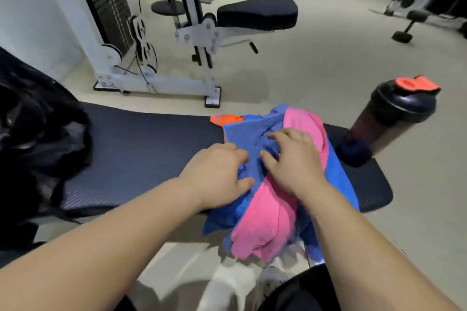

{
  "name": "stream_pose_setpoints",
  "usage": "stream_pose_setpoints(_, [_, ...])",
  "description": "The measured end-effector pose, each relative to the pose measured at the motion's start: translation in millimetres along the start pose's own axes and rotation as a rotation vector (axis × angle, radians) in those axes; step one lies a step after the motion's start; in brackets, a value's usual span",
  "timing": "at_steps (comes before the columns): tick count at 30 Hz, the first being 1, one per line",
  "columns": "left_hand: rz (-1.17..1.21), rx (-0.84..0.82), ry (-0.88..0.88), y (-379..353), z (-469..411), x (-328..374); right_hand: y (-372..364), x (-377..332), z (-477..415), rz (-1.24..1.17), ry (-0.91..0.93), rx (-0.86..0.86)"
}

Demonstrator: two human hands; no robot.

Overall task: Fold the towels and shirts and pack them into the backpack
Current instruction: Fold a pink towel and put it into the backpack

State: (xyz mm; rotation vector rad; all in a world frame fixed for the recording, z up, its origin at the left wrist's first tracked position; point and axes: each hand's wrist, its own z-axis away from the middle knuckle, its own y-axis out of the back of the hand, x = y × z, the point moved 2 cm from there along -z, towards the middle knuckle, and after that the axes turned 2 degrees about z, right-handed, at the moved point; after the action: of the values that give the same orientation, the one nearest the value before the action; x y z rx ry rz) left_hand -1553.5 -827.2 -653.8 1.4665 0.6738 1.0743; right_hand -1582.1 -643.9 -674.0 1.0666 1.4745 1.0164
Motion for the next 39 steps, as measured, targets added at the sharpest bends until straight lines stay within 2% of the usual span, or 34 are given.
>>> stream_pose_setpoints(3, [0.051, -0.009, -0.005, -15, -10, 26, 5, 26, 0, -0.029, -0.069, -0.059])
stream_pose_setpoints(6, [0.08, -0.034, 0.016, -29, -17, 38, 13, 40, -3, -0.062, -0.13, -0.043])
stream_pose_setpoints(8, [0.114, -0.042, 0.07, -38, -18, 42, 10, 47, -2, -0.075, -0.143, -0.119])
stream_pose_setpoints(11, [0.128, 0.034, 0.177, -48, -16, 52, 5, 53, -3, -0.158, -0.141, -0.212])
stream_pose_setpoints(15, [0.169, 0.132, 0.209, -50, -18, 62, 3, 56, -9, -0.194, -0.136, -0.194])
stream_pose_setpoints(18, [0.337, 0.166, 0.267, -50, -20, 53, 3, 54, -8, -0.197, -0.099, -0.201])
stream_pose_setpoints(23, [0.407, 0.243, 0.234, -49, -16, 48, 12, 43, -5, -0.113, 0.125, -0.268])
stream_pose_setpoints(28, [0.498, 0.374, 0.215, -36, -8, 46, 17, 39, 1, -0.138, 0.198, -0.329])
stream_pose_setpoints(31, [0.618, 0.384, 0.224, -25, -3, 43, 23, 37, -1, -0.195, 0.25, -0.242])
stream_pose_setpoints(36, [1.003, 0.42, 0.277, -2, 5, 39, 42, 22, 0, -0.423, 0.448, 0.157])
stream_pose_setpoints(39, [1.051, 0.434, 0.211, 18, 12, 33, 53, 4, 6, -0.442, 0.539, 0.343])
